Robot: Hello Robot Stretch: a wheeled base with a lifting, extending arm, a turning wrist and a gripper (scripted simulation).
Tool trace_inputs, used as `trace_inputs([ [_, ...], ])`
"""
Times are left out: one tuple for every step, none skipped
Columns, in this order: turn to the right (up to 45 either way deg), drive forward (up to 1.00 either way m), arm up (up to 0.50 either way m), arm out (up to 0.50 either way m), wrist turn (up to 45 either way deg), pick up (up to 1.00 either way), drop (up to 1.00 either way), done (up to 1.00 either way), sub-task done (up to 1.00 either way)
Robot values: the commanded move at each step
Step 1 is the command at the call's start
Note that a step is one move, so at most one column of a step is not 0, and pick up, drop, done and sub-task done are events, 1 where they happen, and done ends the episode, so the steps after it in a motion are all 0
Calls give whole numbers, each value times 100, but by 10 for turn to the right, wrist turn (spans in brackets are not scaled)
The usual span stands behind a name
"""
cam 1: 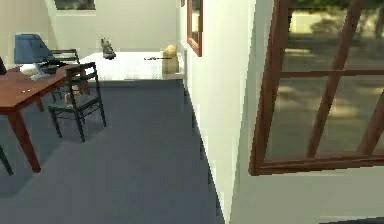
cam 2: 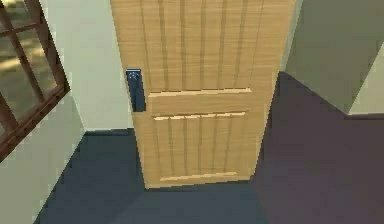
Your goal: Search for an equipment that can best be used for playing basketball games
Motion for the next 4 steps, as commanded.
trace_inputs([
  [0, 55, 0, 0, 0, 0, 0, 0, 0],
  [-450, 0, 0, 0, 0, 0, 0, 0, 0],
  [-120, 0, 0, 0, 0, 0, 0, 0, 0],
  [0, 100, 0, 0, 0, 0, 0, 0, 0],
])
